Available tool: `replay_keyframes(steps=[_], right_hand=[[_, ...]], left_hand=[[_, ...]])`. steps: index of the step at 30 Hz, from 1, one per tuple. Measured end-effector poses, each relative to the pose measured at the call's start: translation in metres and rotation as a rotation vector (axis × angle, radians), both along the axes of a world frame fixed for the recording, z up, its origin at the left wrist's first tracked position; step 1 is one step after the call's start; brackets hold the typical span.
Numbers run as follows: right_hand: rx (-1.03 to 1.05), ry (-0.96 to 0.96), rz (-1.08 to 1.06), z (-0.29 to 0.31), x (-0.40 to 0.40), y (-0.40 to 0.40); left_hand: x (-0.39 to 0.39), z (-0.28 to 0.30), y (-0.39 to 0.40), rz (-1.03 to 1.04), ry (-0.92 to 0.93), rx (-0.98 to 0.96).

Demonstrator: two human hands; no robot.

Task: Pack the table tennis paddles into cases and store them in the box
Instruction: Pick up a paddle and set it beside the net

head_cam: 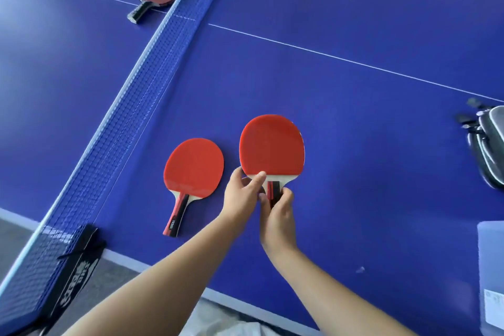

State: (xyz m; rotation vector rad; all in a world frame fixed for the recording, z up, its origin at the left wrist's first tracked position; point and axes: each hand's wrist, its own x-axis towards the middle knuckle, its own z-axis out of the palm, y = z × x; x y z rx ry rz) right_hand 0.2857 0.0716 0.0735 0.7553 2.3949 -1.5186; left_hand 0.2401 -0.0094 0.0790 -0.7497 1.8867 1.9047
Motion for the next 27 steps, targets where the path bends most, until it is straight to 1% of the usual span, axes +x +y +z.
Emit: replay_keyframes(steps=[2,3,6,9,12,15,20,24,27], right_hand=[[-0.026,-0.007,0.074,0.0,0.02,-0.021],[-0.039,-0.018,0.105,0.002,0.028,-0.032],[-0.127,-0.101,0.155,0.004,0.043,-0.065],[-0.201,-0.199,0.185,0.007,0.045,-0.094],[-0.292,-0.266,0.169,0.005,0.04,-0.122],[-0.298,-0.282,0.132,-0.001,0.035,-0.15],[-0.206,-0.271,0.046,-0.017,0.023,-0.185],[-0.159,-0.264,0.002,-0.024,0.01,-0.196],[-0.119,-0.273,0.033,-0.028,0.004,-0.199]], left_hand=[[0.014,0.0,-0.022,0.181,-0.009,0.073],[0.019,0.0,-0.035,0.232,-0.009,0.085],[0.032,0.0,-0.074,0.27,-0.021,0.091],[0.038,-0.005,-0.116,0.274,-0.091,0.098],[0.034,-0.011,-0.156,0.219,-0.146,0.108],[0.026,-0.017,-0.184,0.134,-0.138,0.1],[0.003,-0.03,-0.208,-0.053,-0.061,-0.076],[-0.014,-0.033,-0.214,-0.122,-0.005,-0.139],[-0.021,-0.037,-0.219,-0.144,-0.005,-0.183]])
